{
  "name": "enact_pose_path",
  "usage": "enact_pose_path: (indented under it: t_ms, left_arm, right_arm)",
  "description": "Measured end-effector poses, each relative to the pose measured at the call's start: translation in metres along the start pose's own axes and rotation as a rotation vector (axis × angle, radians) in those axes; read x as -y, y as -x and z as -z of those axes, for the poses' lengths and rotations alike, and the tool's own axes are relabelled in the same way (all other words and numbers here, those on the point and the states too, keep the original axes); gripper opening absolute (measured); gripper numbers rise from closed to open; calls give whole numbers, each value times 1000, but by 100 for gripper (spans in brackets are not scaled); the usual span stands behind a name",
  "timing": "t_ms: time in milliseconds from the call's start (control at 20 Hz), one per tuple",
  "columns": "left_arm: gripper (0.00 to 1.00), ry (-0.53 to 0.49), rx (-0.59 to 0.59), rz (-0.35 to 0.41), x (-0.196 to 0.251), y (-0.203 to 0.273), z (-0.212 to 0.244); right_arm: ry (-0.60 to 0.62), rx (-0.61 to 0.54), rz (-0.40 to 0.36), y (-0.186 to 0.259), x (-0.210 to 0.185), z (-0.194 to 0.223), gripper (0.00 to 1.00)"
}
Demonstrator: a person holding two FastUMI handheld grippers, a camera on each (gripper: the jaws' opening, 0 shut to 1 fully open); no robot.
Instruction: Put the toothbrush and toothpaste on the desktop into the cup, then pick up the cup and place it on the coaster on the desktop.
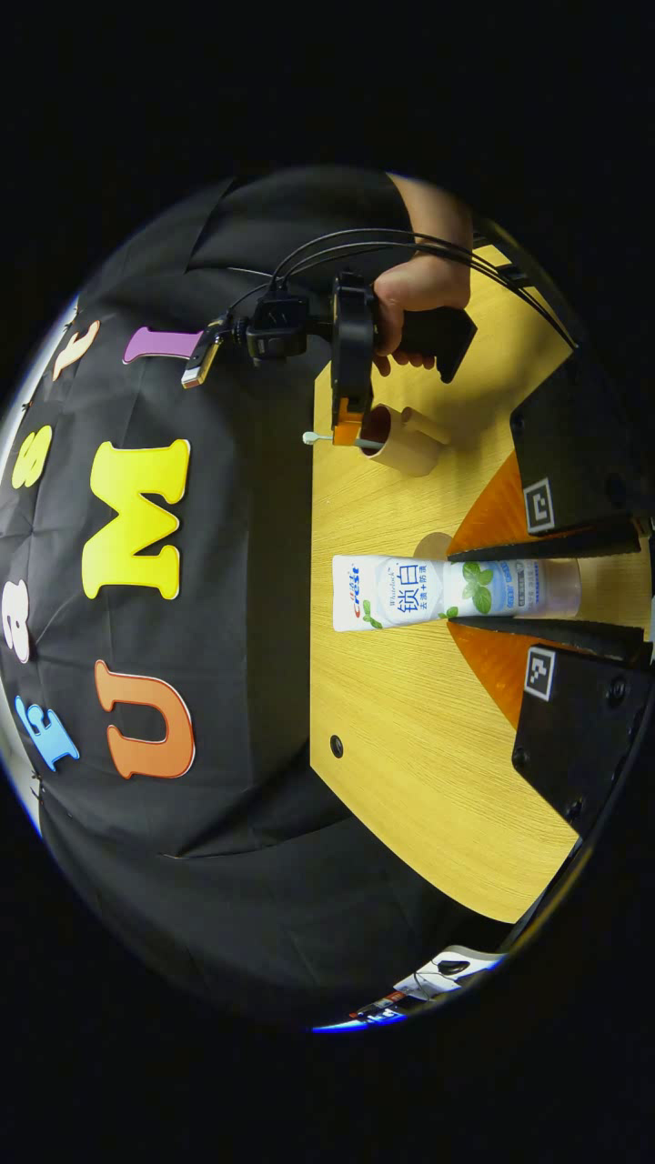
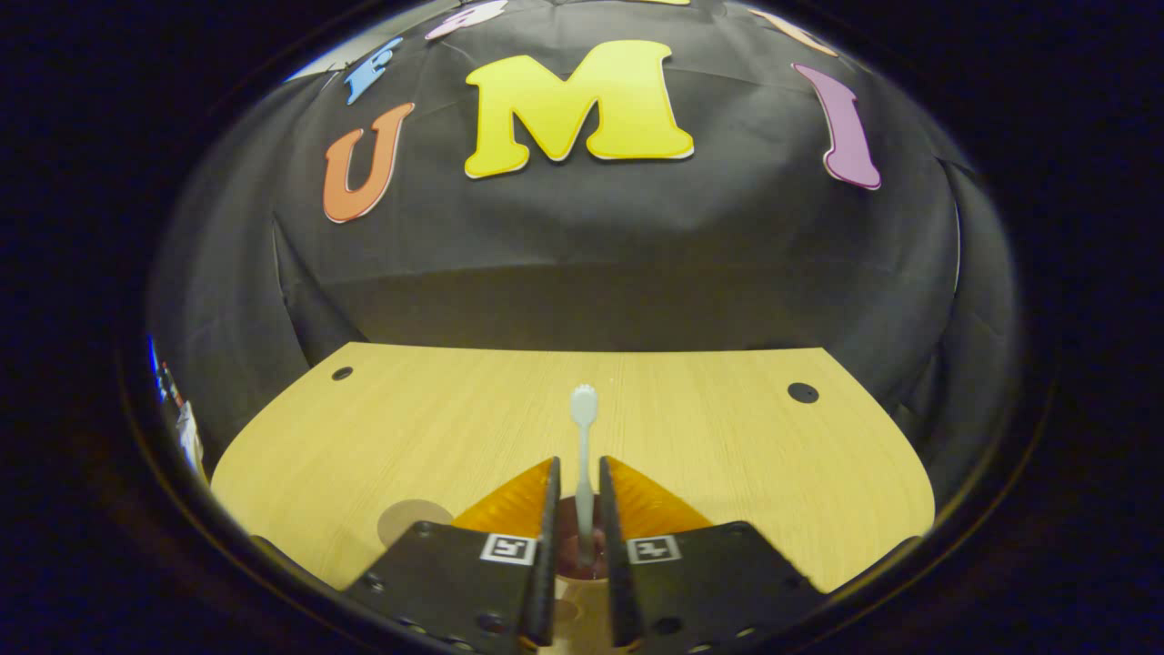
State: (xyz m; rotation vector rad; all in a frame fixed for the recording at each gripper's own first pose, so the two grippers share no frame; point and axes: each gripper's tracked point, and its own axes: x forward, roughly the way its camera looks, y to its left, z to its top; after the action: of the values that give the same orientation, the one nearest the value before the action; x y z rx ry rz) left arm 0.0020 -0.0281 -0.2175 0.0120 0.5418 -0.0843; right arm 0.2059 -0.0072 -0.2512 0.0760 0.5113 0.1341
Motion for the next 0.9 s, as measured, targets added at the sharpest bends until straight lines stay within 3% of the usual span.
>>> enact_pose_path:
  t_ms: [100,200,400,800,900]
  left_arm:
    - [31,-6,45,-6,-2,-1,-15]
    - [31,-4,94,5,1,-6,-33]
    - [31,-12,202,52,22,-17,-71]
    - [31,-30,359,225,113,-82,-101]
    - [31,-35,389,265,136,-106,-100]
  right_arm:
    - [4,20,2,9,3,-6,50]
    - [9,32,11,21,7,-13,67]
    - [-5,73,36,59,25,-33,82]
    - [32,88,84,134,77,-29,86]
    - [44,71,107,143,93,-16,93]
